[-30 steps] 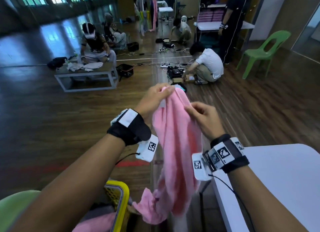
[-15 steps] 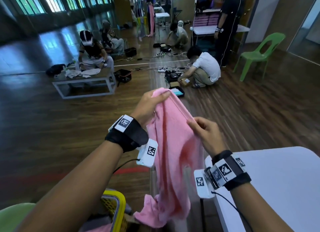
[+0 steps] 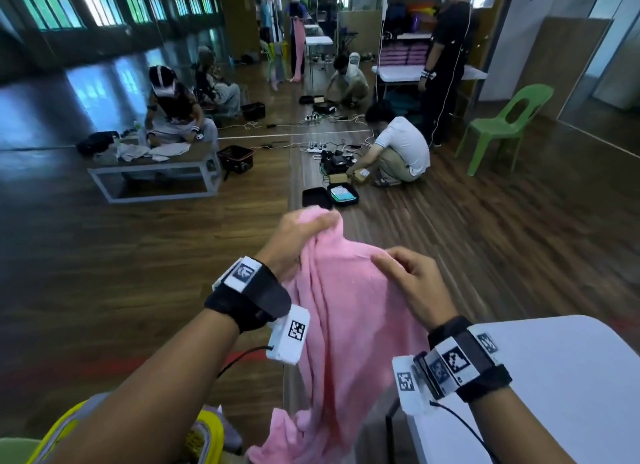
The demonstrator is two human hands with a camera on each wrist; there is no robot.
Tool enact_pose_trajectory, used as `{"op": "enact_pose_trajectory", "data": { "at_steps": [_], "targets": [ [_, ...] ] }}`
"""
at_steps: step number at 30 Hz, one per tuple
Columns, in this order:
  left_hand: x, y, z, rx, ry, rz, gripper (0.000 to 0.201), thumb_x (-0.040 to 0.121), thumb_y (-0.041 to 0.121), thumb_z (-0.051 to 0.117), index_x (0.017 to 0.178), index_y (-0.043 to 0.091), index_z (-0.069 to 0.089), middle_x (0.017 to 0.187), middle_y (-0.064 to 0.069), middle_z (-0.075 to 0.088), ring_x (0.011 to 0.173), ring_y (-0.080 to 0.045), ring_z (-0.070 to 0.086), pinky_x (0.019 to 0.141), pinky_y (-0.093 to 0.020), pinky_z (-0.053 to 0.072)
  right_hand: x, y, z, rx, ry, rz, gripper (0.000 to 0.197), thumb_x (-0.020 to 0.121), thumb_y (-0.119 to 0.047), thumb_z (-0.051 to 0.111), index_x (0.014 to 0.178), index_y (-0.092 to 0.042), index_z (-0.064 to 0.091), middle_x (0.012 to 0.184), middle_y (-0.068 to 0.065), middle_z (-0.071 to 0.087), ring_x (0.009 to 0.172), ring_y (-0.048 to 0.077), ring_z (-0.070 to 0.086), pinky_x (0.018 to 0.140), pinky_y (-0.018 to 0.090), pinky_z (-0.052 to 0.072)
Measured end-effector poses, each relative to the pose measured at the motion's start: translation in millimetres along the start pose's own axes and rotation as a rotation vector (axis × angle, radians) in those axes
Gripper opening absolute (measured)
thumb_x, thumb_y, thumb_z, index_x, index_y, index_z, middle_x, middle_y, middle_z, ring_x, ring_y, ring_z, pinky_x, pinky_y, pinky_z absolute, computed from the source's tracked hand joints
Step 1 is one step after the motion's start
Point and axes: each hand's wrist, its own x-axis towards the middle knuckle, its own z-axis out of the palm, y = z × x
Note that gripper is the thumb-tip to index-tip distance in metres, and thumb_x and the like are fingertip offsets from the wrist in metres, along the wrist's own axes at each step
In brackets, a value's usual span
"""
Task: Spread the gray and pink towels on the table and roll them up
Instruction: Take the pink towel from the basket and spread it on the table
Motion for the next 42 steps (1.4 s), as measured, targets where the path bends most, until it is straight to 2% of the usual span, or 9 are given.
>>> {"op": "enact_pose_trajectory", "data": {
  "at_steps": [4, 14, 19, 23, 27, 30, 33, 36, 42],
  "targets": [
    [7.6, -7.4, 1.1, 0.307, -0.321, -0.051, 0.022, 0.079, 0.014, 0.072, 0.089, -0.004, 0.064, 0.080, -0.009, 0.060, 0.073, -0.012, 0.054, 0.064, -0.021, 0.043, 34.1, -21.3, 11.7, -0.033, 0.043, -0.033, 0.018, 0.089, -0.026, 0.064, 0.079, -0.014, 0.072, 0.076, -0.002, 0.070, 0.074, 0.009, 0.061, 0.069, 0.028, 0.045],
    [88.3, 21.3, -50.5, 0.078, 0.021, 0.018, 0.006, 0.077, 0.001, 0.070, 0.078, 0.002, 0.064, 0.066, -0.006, 0.065, 0.060, -0.016, 0.062, 0.054, -0.022, 0.048, 25.3, 35.1, 3.2, -0.089, -0.095, 0.226, 0.040, 0.088, -0.030, 0.065, 0.062, -0.002, 0.052, 0.058, -0.002, 0.037, 0.053, 0.009, 0.034, 0.053, 0.030, 0.024],
    [148.9, 14.5, -28.6, -0.012, 0.092, 0.035, 0.004, 0.079, 0.006, 0.072, 0.076, 0.007, 0.069, 0.075, -0.013, 0.064, 0.072, -0.023, 0.061, 0.069, -0.034, 0.052, 76.9, 71.2, -45.7, -0.328, -0.210, 0.432, 0.038, 0.089, -0.038, 0.062, 0.058, -0.017, 0.056, 0.050, -0.004, 0.051, 0.043, 0.008, 0.044, 0.050, 0.024, 0.034],
    [208.5, -1.0, 16.5, -0.053, 0.024, -0.013, 0.008, 0.083, 0.008, 0.070, 0.077, 0.010, 0.064, 0.072, -0.009, 0.065, 0.072, -0.024, 0.062, 0.074, -0.039, 0.052, 160.9, 113.7, -107.6, -0.369, 0.005, 0.531, 0.027, 0.088, -0.028, 0.062, 0.063, -0.017, 0.064, 0.053, 0.004, 0.060, 0.041, 0.012, 0.053, 0.044, 0.021, 0.044],
    [272.4, -32.2, 78.0, 0.115, -0.120, -0.068, 0.028, 0.069, -0.015, 0.057, 0.083, 0.008, 0.057, 0.082, -0.016, 0.058, 0.076, -0.025, 0.058, 0.070, -0.035, 0.048, 247.5, 165.5, -194.8, -0.135, 0.288, 0.621, 0.011, 0.085, -0.013, 0.062, 0.080, -0.011, 0.071, 0.081, 0.017, 0.069, 0.075, 0.033, 0.066, 0.082, 0.050, 0.056],
    [310.9, -59.9, 117.8, 0.318, -0.085, 0.024, 0.016, 0.078, -0.005, 0.054, 0.080, 0.007, 0.065, 0.084, -0.011, 0.063, 0.078, -0.019, 0.059, 0.073, -0.029, 0.048, 278.0, 189.2, -262.6, -0.215, 0.486, 0.626, 0.023, 0.085, -0.016, 0.061, 0.104, -0.007, 0.070, 0.090, 0.010, 0.069, 0.088, 0.027, 0.066, 0.091, 0.043, 0.053],
    [342.6, -88.7, 148.4, 0.431, -0.016, 0.122, 0.021, 0.085, 0.001, 0.055, 0.101, 0.003, 0.068, 0.104, -0.011, 0.067, 0.095, -0.018, 0.060, 0.088, -0.030, 0.046, 277.6, 199.6, -319.3, -0.411, 0.645, 0.561, 0.027, 0.086, -0.020, 0.055, 0.108, -0.020, 0.072, 0.105, 0.011, 0.071, 0.103, 0.028, 0.063, 0.088, 0.030, 0.049],
    [346.6, -121.7, 181.9, 0.382, 0.012, 0.111, 0.020, 0.089, 0.003, 0.056, 0.101, 0.016, 0.064, 0.096, -0.003, 0.065, 0.086, -0.013, 0.058, 0.083, -0.029, 0.046, 252.2, 216.8, -356.5, -0.520, 0.642, 0.500, 0.031, 0.087, -0.017, 0.050, 0.107, -0.022, 0.072, 0.109, 0.008, 0.070, 0.105, 0.025, 0.062, 0.080, 0.022, 0.042],
    [241.6, -246.3, 241.0, 0.463, -0.259, -0.138, 0.019, 0.077, 0.016, 0.060, 0.094, 0.022, 0.066, 0.075, 0.013, 0.064, 0.061, 0.012, 0.055, 0.062, -0.012, 0.043, 103.2, 289.7, -365.4, -0.845, 0.186, 0.635, 0.030, 0.085, -0.001, 0.054, 0.107, -0.011, 0.071, 0.109, 0.018, 0.069, 0.103, 0.035, 0.063, 0.087, 0.035, 0.046]
  ]
}}
